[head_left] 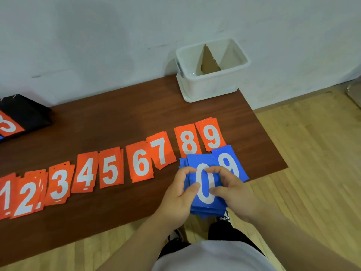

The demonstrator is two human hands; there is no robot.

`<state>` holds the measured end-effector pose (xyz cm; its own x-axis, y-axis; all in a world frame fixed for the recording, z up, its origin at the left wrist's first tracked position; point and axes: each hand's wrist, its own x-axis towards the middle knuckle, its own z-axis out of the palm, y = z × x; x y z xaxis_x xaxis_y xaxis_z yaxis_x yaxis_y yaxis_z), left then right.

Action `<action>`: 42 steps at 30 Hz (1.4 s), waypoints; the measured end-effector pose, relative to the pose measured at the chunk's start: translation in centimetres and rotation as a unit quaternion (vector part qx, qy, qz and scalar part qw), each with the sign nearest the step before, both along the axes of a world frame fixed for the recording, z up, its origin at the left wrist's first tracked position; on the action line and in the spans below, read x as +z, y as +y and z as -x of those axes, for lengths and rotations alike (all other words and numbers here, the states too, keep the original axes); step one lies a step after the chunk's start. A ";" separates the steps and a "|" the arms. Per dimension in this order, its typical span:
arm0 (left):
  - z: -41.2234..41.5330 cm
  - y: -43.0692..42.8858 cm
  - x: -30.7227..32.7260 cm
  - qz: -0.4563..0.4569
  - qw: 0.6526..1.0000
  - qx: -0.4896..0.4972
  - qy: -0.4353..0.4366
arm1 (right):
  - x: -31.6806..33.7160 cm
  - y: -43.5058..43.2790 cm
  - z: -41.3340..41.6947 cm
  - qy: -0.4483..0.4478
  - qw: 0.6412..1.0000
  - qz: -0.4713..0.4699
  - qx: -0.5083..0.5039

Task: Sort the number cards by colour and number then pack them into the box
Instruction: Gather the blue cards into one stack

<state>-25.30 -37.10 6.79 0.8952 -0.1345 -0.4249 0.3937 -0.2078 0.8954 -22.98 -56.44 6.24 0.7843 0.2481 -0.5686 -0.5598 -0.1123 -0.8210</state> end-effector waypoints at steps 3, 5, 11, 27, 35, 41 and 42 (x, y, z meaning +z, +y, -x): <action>-1.4 -1.7 -2.2 -0.073 0.997 0.034 -0.008 | -1.1 -3.3 -1.9 -0.046 0.995 0.082 0.032; -2.2 -2.9 -4.3 -0.159 0.985 0.067 0.001 | -2.0 -5.7 -3.2 -0.080 0.986 0.140 0.053; -4.7 -8.2 -8.8 -0.333 0.935 0.101 0.070 | -4.5 -11.9 -6.7 -0.059 0.983 0.171 0.032; -5.2 -10.8 -10.2 -0.284 0.929 0.201 0.122 | -6.5 -14.5 -9.7 -0.048 0.980 0.161 0.104; -2.9 -8.3 -8.6 -0.184 0.951 0.228 0.100 | -5.2 -13.2 -9.2 -0.049 0.983 0.133 0.115; -1.7 -6.2 -5.8 -0.093 0.970 0.207 0.085 | -3.1 -10.4 -7.7 -0.017 0.990 0.067 0.122; -1.6 -5.9 -5.3 -0.083 0.972 0.202 0.081 | -2.7 -9.8 -7.4 -0.016 0.990 0.057 0.126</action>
<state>-23.71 -43.02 1.51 0.7799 0.2969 -0.5510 0.6068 -0.1429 0.7819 -15.56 -66.20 3.51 0.7240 0.3732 -0.5802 -0.4764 -0.3379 -0.8117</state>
